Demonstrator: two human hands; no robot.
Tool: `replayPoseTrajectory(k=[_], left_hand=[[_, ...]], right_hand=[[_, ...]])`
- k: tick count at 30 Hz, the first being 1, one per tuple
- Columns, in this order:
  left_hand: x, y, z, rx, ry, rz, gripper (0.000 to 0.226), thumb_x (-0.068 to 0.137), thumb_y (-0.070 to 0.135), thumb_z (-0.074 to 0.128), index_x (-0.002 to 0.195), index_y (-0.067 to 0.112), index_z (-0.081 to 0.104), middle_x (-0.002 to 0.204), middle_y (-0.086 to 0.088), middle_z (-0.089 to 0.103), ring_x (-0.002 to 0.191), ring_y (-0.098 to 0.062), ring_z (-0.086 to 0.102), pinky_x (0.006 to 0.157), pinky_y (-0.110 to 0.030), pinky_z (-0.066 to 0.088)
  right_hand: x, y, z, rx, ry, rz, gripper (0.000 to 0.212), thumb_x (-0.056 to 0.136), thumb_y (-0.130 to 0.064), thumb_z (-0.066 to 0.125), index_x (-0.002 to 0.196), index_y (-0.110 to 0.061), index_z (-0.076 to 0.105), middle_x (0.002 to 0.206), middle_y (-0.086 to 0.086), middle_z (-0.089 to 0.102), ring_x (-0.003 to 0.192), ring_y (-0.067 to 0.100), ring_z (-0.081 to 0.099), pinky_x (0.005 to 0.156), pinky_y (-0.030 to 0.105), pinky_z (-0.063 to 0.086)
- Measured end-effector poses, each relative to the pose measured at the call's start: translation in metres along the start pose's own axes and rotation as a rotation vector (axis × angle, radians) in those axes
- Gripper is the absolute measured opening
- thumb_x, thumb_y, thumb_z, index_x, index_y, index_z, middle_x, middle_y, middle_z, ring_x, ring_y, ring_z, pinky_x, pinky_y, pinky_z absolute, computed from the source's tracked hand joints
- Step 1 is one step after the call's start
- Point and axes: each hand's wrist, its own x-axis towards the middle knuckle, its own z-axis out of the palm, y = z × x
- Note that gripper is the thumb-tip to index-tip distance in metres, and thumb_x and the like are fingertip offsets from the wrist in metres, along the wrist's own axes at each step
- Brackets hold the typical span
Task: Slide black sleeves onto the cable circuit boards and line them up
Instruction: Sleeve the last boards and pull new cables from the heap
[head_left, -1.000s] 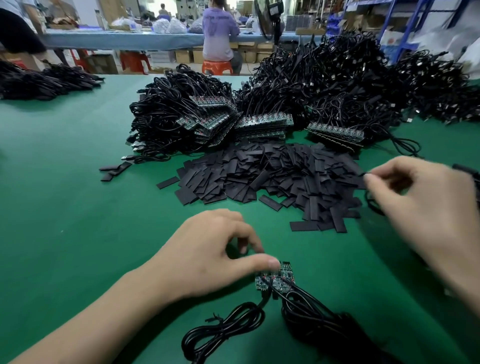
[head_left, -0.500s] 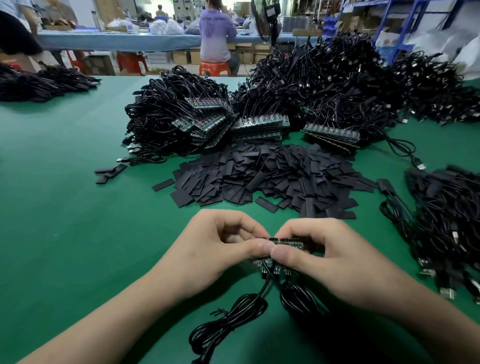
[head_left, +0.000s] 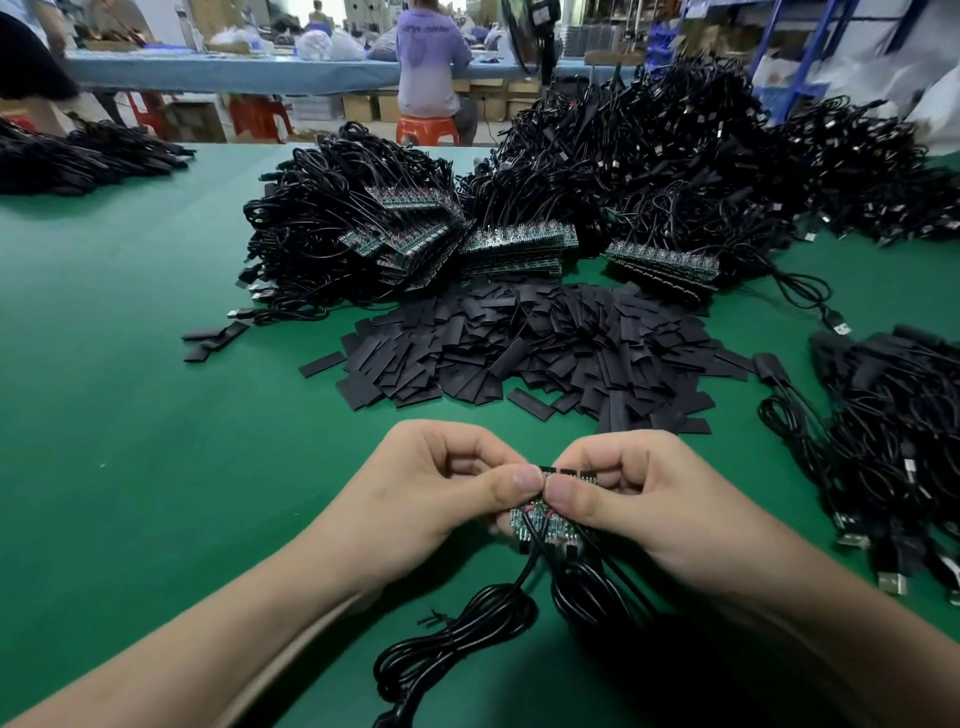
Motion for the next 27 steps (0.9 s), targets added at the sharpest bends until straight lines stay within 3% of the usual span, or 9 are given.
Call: replayPoseTrajectory(k=[4, 8, 10, 13, 15, 18, 22, 24, 27], left_hand=[[0.000, 0.001, -0.004, -0.088, -0.077, 0.001, 0.013, 0.081, 0.028, 0.085, 0.078, 0.018, 0.078, 0.071, -0.007, 0.070, 0.062, -0.012, 0.062, 0.066, -0.019, 0.052], [0.001, 0.004, -0.007, -0.047, -0.004, 0.183, 0.020, 0.073, 0.040, 0.086, 0.074, 0.023, 0.076, 0.073, 0.001, 0.070, 0.069, -0.012, 0.060, 0.070, -0.021, 0.050], [0.001, 0.004, -0.008, 0.018, 0.064, 0.256, 0.019, 0.072, 0.039, 0.085, 0.071, 0.023, 0.074, 0.077, 0.003, 0.067, 0.072, -0.013, 0.057, 0.070, -0.026, 0.048], [0.002, 0.002, -0.004, 0.148, 0.137, 0.322, 0.020, 0.074, 0.036, 0.082, 0.069, 0.021, 0.070, 0.079, -0.002, 0.062, 0.071, -0.016, 0.056, 0.068, -0.031, 0.045], [0.001, 0.002, 0.000, 0.098, 0.113, 0.341, 0.021, 0.076, 0.034, 0.080, 0.067, 0.020, 0.068, 0.082, -0.002, 0.061, 0.067, -0.013, 0.058, 0.062, -0.028, 0.048], [0.003, 0.006, 0.003, 0.160, 0.150, 0.332, 0.029, 0.088, 0.054, 0.065, 0.072, 0.030, 0.071, 0.085, 0.007, 0.065, 0.073, -0.006, 0.058, 0.070, -0.021, 0.047], [0.034, 0.014, -0.014, 0.760, 0.341, 0.324, 0.010, 0.094, 0.035, 0.069, 0.099, 0.031, 0.077, 0.093, 0.014, 0.072, 0.082, -0.002, 0.064, 0.079, -0.025, 0.052], [0.058, 0.017, -0.019, 1.065, 0.356, 0.306, 0.021, 0.095, 0.027, 0.070, 0.115, 0.026, 0.076, 0.106, 0.009, 0.071, 0.092, -0.008, 0.065, 0.088, -0.031, 0.053], [0.085, 0.016, -0.016, 1.278, 0.386, 0.249, 0.030, 0.097, 0.040, 0.065, 0.122, 0.024, 0.072, 0.114, 0.004, 0.068, 0.104, -0.021, 0.065, 0.087, -0.036, 0.053]], right_hand=[[-0.001, 0.002, -0.001, 0.111, -0.027, 0.072, 0.018, 0.088, -0.028, 0.072, 0.092, -0.012, 0.079, 0.096, 0.017, 0.078, 0.082, 0.021, 0.073, 0.076, 0.026, 0.058], [-0.001, 0.004, 0.000, -0.359, 0.092, -0.005, 0.009, 0.093, -0.035, 0.074, 0.097, -0.028, 0.079, 0.099, -0.008, 0.077, 0.090, 0.010, 0.069, 0.088, 0.041, 0.055], [-0.003, 0.000, 0.004, -0.499, 0.131, -0.165, 0.017, 0.093, -0.033, 0.066, 0.106, -0.035, 0.076, 0.113, -0.020, 0.070, 0.112, 0.003, 0.063, 0.101, 0.032, 0.047], [-0.006, -0.005, 0.009, -0.336, 0.066, -0.204, 0.031, 0.092, -0.033, 0.054, 0.111, -0.025, 0.076, 0.116, -0.012, 0.070, 0.119, 0.011, 0.062, 0.107, 0.034, 0.043], [-0.008, -0.007, 0.014, -0.254, 0.006, -0.185, 0.021, 0.095, -0.037, 0.058, 0.102, -0.028, 0.076, 0.106, -0.003, 0.076, 0.106, 0.018, 0.069, 0.101, 0.044, 0.050], [-0.008, -0.010, 0.017, -0.101, -0.017, -0.187, 0.017, 0.096, -0.035, 0.058, 0.087, -0.032, 0.073, 0.083, 0.002, 0.078, 0.085, 0.021, 0.073, 0.089, 0.038, 0.055], [-0.012, -0.025, -0.004, 0.528, -0.212, -0.098, 0.021, 0.097, -0.033, 0.057, 0.085, -0.019, 0.067, 0.056, -0.002, 0.060, 0.057, 0.014, 0.064, 0.045, 0.025, 0.050], [-0.011, -0.032, -0.020, 0.779, -0.286, -0.026, 0.021, 0.101, -0.029, 0.056, 0.089, -0.015, 0.066, 0.054, -0.004, 0.054, 0.053, 0.009, 0.059, 0.035, 0.018, 0.045], [-0.009, -0.028, -0.034, 0.589, -0.112, 0.096, 0.025, 0.102, -0.028, 0.054, 0.083, -0.014, 0.064, 0.053, -0.004, 0.043, 0.048, 0.010, 0.051, 0.030, 0.017, 0.037]])
